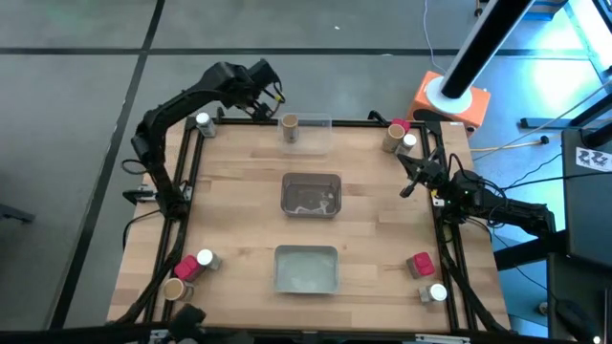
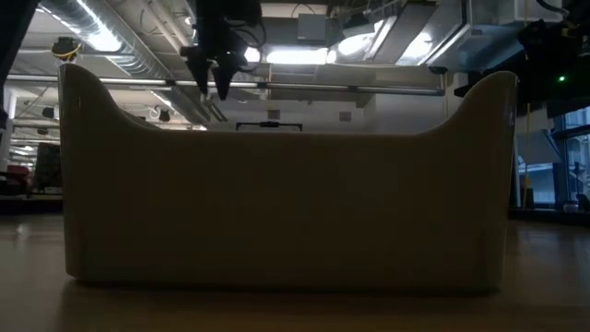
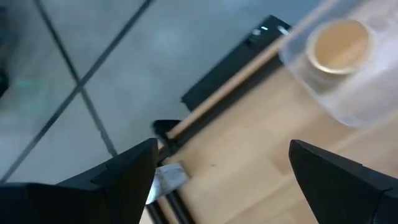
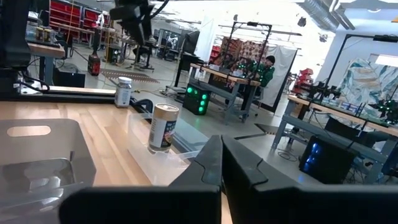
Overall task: Sort spices by type
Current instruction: Put the top left white seasoning bottle into the black bin
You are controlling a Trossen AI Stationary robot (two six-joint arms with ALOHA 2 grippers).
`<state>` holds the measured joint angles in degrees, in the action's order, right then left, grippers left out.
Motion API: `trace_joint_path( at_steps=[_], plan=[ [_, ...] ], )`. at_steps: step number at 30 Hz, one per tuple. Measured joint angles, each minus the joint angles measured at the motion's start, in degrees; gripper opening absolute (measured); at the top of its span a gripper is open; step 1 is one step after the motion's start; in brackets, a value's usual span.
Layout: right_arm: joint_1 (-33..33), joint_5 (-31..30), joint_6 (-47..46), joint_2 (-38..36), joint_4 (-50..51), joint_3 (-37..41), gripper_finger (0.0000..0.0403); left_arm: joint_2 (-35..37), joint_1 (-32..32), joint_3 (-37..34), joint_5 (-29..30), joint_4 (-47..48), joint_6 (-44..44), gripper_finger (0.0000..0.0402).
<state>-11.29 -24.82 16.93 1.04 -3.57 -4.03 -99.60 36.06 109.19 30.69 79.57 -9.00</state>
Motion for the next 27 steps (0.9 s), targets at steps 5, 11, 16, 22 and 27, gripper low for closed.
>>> trace_joint_path(
  at_steps=[5,11,16,22,27],
  plan=[
    [0.0,0.02,-0.04,0.0,-0.02,0.0,0.0007,0.91,3.13,0.0,5.12,2.02,-4.04,0.0345],
    [0.01,0.02,-0.15,0.01,-0.07,0.0,0.0007,0.78,8.69,-2.82,9.16,3.79,-7.74,0.0345],
    [0.02,0.01,-0.15,0.0,-0.6,0.0,0.0007,0.36,12.2,-8.75,9.14,2.38,-9.52,0.0345],
    [0.01,0.02,-0.15,0.0,-0.74,0.0,0.0007,-1.51,14.93,-13.34,9.35,0.52,-10.12,0.0345],
    [0.02,0.02,-0.15,0.0,-0.66,0.0,0.0007,-3.58,16.37,-14.5,9.83,0.74,-10.15,0.0345]
  ],
)
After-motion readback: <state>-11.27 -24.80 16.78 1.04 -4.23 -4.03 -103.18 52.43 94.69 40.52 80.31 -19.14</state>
